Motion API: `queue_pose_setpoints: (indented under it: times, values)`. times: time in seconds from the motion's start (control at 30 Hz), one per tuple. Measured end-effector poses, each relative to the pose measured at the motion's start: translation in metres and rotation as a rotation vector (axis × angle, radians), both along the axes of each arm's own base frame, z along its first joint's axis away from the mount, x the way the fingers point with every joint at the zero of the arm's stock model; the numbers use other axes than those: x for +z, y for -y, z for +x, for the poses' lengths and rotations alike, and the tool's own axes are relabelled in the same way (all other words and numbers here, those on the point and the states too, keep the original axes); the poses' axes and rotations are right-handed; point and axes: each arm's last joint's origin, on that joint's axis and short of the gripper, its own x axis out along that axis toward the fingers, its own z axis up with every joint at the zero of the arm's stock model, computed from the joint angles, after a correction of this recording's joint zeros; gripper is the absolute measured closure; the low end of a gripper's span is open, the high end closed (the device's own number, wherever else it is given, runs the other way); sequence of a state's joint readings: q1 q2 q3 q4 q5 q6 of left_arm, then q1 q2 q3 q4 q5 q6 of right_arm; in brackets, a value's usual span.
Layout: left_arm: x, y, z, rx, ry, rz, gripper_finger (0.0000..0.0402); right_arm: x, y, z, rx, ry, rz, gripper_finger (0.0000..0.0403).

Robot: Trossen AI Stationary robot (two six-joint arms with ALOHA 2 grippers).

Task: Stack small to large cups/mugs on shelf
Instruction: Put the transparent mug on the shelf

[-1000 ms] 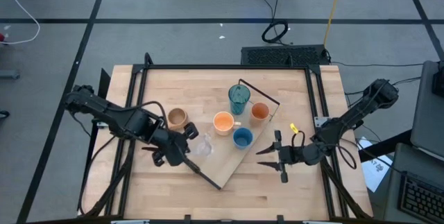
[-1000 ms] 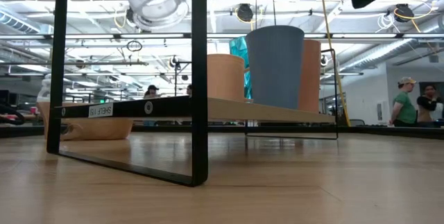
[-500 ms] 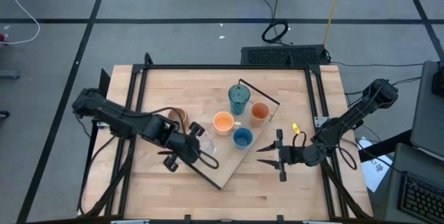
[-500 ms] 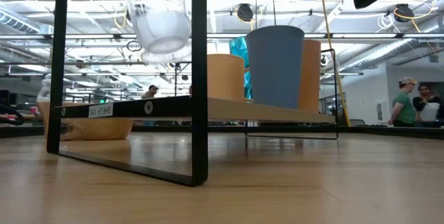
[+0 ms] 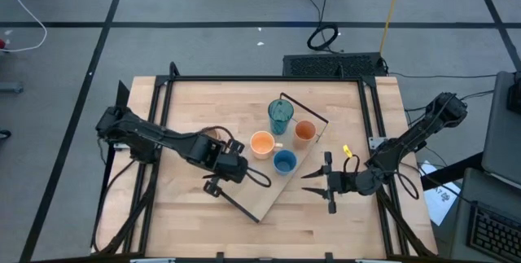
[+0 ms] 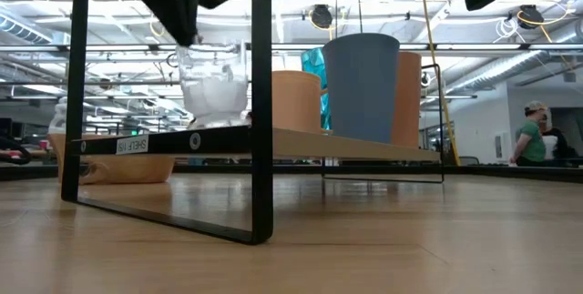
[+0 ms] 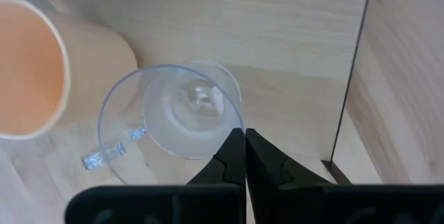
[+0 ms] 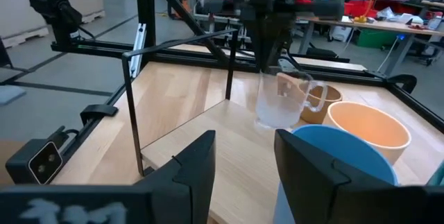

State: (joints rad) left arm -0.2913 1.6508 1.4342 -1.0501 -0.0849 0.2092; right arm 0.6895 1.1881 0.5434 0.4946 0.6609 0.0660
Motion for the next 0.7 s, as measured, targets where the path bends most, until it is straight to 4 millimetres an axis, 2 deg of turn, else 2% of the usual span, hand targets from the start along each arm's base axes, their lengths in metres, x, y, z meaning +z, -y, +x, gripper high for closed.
queue_pose_setpoints:
  times: [0.2, 0.7]
  values:
    - [-0.011, 0.002, 0.006, 0.004, -0.037, -0.007, 0.0401, 0.000, 0.000, 0.000, 0.001, 0.002, 0.002, 0.0264]
    - [-0.012, 0.004, 0.007, -0.033, -0.042, -0.043, 0.0396, 0.000, 0.000, 0.000, 0.002, 0.001, 0.002, 0.0264]
